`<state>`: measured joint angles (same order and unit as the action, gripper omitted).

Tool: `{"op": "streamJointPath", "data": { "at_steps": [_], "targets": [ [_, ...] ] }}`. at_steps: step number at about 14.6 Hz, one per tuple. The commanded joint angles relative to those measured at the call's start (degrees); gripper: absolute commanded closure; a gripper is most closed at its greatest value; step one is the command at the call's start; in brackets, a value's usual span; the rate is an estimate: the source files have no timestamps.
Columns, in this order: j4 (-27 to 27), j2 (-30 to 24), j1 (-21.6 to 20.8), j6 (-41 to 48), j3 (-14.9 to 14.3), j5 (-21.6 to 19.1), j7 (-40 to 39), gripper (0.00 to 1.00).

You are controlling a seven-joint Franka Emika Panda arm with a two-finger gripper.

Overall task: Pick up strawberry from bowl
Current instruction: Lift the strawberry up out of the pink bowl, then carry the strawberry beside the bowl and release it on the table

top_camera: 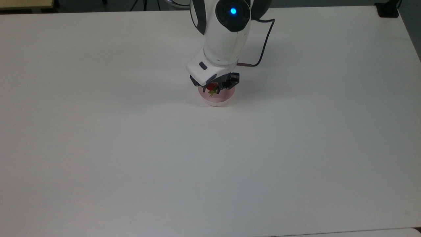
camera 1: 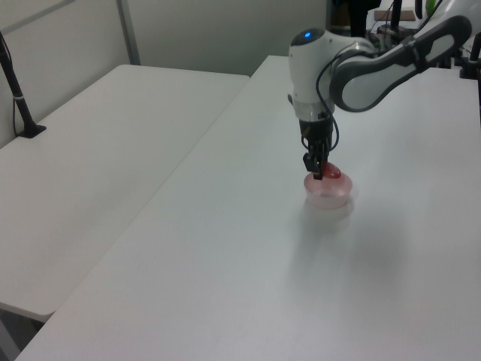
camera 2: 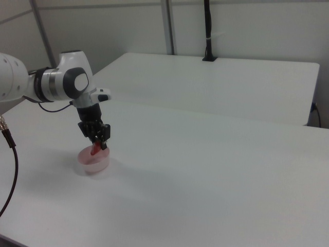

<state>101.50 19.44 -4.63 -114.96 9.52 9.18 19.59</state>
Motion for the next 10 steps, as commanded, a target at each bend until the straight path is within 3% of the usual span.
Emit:
{"op": "streamJointPath", "data": {
  "at_steps": [1,4,10],
  "targets": [
    [0.81,-4.57,1.72,4.46,0.32,0.22,-0.43,0.80],
    [0.54,-6.95,5.49,9.13,0.32,0.31,-5.15,0.80],
    [3.70,-7.57,16.91,8.61,0.14,1.01,-20.18,0.76]
  ]
}}
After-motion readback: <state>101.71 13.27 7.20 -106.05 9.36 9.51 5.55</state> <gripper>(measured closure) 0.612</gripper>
